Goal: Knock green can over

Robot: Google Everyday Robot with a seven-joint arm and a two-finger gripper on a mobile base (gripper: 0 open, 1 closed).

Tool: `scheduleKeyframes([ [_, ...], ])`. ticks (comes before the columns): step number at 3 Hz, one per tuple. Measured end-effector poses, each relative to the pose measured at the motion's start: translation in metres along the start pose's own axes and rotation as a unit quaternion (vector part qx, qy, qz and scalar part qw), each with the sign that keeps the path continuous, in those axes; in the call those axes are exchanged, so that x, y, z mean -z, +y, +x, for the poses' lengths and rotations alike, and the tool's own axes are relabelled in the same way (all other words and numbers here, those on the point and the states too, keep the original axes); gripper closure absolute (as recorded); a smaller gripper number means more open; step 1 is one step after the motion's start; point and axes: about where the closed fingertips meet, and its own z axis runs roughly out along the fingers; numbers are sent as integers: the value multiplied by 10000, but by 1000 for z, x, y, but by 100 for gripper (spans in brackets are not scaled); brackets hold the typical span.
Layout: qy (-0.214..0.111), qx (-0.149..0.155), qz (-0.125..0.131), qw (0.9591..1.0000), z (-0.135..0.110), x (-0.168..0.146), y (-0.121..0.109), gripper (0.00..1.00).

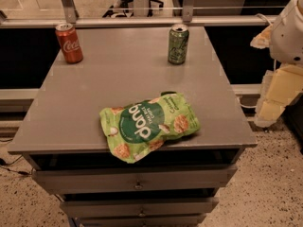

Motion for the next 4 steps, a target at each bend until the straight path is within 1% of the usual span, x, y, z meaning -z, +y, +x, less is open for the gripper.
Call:
scheduleKeyframes([
  [1, -53, 0, 34, 10000, -1, -1, -3, 0],
  [2, -400, -32, 182, 9990, -3, -15, -26, 0],
  [3, -895, -73, 450, 9949, -12, -40, -69, 0],
  [4, -1593, -381, 799, 9832, -28, -74, -136, 0],
])
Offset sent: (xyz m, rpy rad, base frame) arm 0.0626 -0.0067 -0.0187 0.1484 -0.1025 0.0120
